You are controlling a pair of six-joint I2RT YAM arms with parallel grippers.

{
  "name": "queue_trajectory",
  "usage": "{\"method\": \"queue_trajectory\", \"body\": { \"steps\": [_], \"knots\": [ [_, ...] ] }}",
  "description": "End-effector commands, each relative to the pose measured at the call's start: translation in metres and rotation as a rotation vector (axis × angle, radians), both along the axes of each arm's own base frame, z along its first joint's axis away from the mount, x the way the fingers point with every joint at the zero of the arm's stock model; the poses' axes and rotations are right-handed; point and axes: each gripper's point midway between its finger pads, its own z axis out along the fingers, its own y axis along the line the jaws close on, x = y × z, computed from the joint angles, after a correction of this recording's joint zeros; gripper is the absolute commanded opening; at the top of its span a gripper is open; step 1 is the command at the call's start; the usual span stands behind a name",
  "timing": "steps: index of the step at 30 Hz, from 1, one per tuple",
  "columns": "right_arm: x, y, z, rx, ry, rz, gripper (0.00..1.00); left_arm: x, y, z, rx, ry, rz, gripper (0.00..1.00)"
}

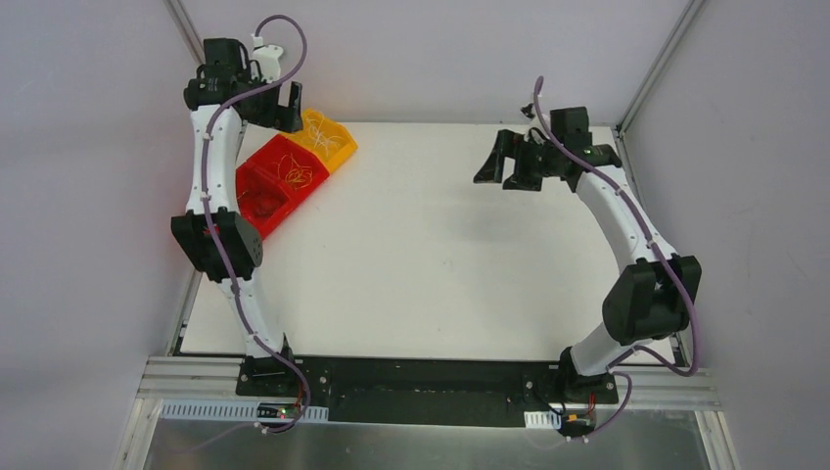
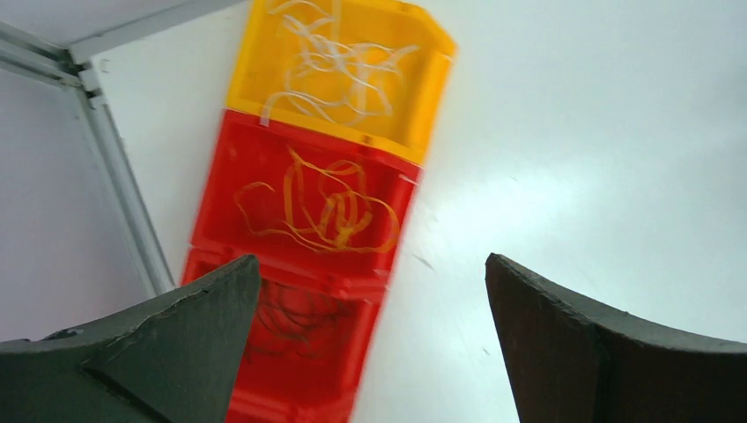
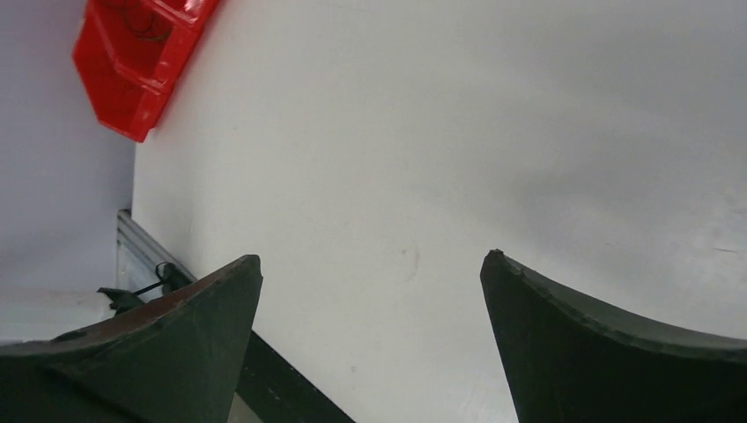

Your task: Untangle the cables

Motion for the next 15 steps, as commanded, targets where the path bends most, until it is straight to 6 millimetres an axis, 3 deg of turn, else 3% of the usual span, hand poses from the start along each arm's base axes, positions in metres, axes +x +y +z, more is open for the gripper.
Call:
{"method": "queue_trajectory", "body": {
  "steps": [1,5,8,11,15],
  "knots": [
    [0.005,-0.072,-0.021,-0.142,-0.033,-0.093,0.99,-0.093,-0.076,0.017,-0.012,0.207,-0.118,0.99],
    [0.0,-0.125,-0.056,-0.202,0.062,-0.176,0.99,-0.14,-0.118,-0.016,-0.147,0.425,-0.151,0.99],
    [-0.01,-0.149,-0.082,-0.236,0.124,-0.213,0.99,-0.154,-0.118,-0.054,-0.195,0.586,-0.019,0.99],
    [-0.024,-0.154,-0.099,-0.261,0.159,-0.21,0.99,-0.153,-0.101,-0.077,-0.125,0.637,0.093,0.99],
    [-0.039,-0.149,-0.112,-0.245,0.191,-0.21,0.99,-0.15,-0.098,-0.093,-0.106,0.67,0.115,0.99]
  ]
}}
